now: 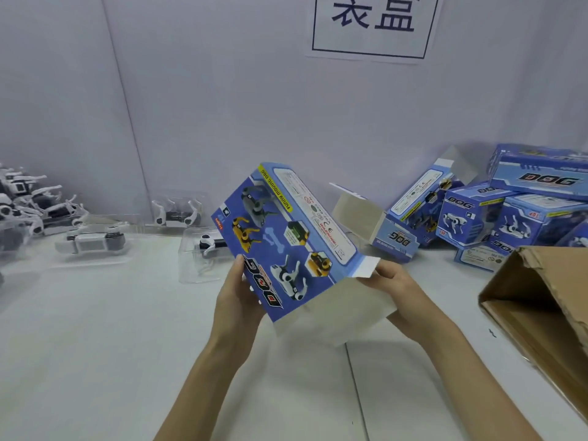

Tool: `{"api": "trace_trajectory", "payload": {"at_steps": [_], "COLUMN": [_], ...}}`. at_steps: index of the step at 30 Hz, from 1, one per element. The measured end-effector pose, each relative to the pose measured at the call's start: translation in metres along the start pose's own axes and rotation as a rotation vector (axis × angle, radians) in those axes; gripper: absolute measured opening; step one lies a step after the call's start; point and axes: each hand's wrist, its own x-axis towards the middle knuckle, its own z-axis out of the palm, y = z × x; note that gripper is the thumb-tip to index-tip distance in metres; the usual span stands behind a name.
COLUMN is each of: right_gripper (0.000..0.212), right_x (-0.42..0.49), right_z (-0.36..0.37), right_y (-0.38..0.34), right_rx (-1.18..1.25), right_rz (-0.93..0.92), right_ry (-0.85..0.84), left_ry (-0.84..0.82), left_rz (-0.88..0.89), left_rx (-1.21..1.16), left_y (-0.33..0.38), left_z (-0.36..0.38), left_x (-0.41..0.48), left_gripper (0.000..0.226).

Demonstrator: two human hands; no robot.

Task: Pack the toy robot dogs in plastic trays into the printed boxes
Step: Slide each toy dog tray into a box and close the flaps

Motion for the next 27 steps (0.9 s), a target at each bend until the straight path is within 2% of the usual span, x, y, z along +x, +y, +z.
{"api": "trace_trajectory", "payload": {"at_steps": [3,6,8,10,13,16,18,20,21,23,25,27], "right_gripper": [0.019,0.042,0.05,0.039,0.035,0.034,0.041,0.037,0.031,0.026,0.034,0.039], "right_x": [0.003,0.006,0.005,0.001,-0.005,-0.003,-0.003,-0.005,-0.005,-0.007,-0.008,-0.007], "right_z": [0.011,0.019,0.019,0.018,0.019,0.026,0.032,0.035,0.037,0.041,0.044,0.043], "right_y": [0.0,0.0,-0.003,-0.007,-0.002,0.006,0.007,0.009,0.011,0.012,0.011,0.01], "right_rx": [-0.013,0.08,0.152,0.02,-0.445,-0.649,-0.75,-0.807,-0.789,-0.601,-0.36,-0.272], "right_rz": [-0.188,-0.339,-0.468,-0.655,-0.891,-0.985,-1.003,-1.008,-0.998,-0.896,-0.743,-0.671], "right_ry": [0.138,0.375,0.542,0.699,0.843,0.725,0.532,0.399,0.401,0.454,0.453,0.42], "left_ry": [0.055,0.077,0.064,0.036,-0.055,-0.128,-0.153,-0.17,-0.162,-0.158,-0.181,-0.198], "left_rz": [0.075,0.128,0.139,0.168,0.197,0.223,0.243,0.251,0.238,0.221,0.21,0.183], "left_rx": [0.091,0.044,0.003,0.028,0.093,0.139,0.155,0.119,0.103,0.113,0.147,0.157], "left_y": [0.002,0.008,0.01,0.011,0.011,0.008,0.006,0.005,0.005,0.007,0.008,0.008], "left_z": [-0.004,-0.009,-0.01,-0.008,-0.005,-0.003,-0.002,-0.003,-0.005,-0.008,-0.008,-0.008], "left_x": [0.003,0.003,0.001,-0.002,-0.003,-0.003,-0.003,-0.004,-0.004,-0.004,-0.002,-0.001], "left_gripper": [0.038,0.04,0.042,0.061,0.107,0.119,0.119,0.114,0.113,0.113,0.126,0.132]}}
